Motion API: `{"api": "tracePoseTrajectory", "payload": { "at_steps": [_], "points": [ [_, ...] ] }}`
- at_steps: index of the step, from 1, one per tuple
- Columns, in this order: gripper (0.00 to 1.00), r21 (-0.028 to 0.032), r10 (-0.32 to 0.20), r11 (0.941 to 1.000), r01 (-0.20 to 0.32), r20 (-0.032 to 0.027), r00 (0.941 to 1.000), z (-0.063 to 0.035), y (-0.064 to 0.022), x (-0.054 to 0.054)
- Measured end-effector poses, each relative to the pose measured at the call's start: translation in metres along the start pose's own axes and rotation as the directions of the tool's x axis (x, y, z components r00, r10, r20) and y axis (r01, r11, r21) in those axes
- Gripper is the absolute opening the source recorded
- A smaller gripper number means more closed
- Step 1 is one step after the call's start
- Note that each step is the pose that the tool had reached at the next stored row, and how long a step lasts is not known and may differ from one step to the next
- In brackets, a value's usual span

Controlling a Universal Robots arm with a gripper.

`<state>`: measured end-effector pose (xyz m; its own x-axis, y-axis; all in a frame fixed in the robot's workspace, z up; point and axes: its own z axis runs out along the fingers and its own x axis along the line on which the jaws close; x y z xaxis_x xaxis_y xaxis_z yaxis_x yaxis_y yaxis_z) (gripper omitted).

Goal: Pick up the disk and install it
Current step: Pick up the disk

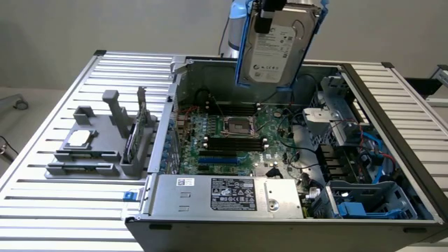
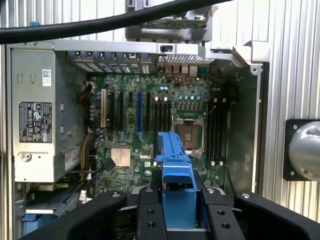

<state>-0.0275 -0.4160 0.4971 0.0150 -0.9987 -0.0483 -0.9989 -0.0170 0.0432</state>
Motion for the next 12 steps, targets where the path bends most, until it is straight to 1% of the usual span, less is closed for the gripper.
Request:
{"api": "tracePoseTrajectory", "payload": {
  "at_steps": [12],
  "points": [
    [0.33, -0.0047, 0.000, 1.0000, 0.000, 0.0011, 1.0000, -0.0026, -0.0230, 0.033]
  ]
}}
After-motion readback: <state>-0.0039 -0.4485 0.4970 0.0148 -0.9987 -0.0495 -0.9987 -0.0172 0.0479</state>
